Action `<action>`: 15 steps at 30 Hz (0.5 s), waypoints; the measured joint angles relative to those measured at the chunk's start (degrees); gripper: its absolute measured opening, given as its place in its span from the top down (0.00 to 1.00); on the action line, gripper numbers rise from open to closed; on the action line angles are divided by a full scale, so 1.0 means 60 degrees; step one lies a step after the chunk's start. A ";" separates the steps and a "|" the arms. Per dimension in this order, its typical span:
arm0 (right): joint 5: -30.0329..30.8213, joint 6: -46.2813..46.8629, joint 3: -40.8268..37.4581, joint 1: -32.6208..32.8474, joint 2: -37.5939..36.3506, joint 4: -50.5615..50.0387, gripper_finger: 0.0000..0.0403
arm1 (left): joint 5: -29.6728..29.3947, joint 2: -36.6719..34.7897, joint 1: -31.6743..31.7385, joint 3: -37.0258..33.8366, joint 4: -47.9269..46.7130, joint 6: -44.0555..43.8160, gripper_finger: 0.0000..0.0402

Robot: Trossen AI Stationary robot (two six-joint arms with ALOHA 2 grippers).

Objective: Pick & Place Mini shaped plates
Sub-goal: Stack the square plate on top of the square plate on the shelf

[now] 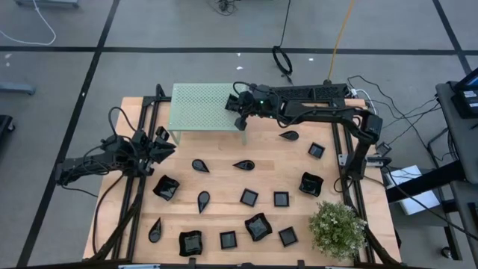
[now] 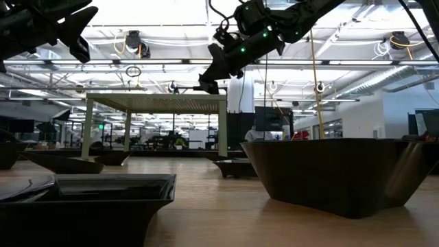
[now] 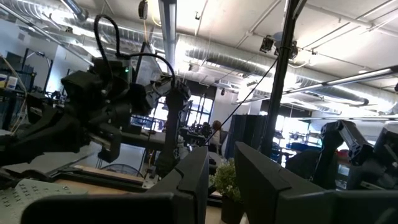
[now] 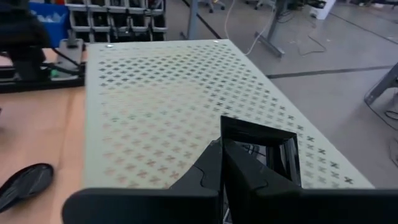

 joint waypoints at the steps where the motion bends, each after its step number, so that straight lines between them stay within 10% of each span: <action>1: 0.0021 0.0000 0.0000 0.0016 0.0056 -0.0008 1.00 | 0.0000 0.0000 0.0003 0.0002 0.0000 0.0001 0.80; 15: 0.0445 -0.0206 -0.0011 0.0109 0.0088 -0.0024 1.00 | 0.0000 0.0000 0.0003 -0.0001 -0.0003 -0.0002 0.80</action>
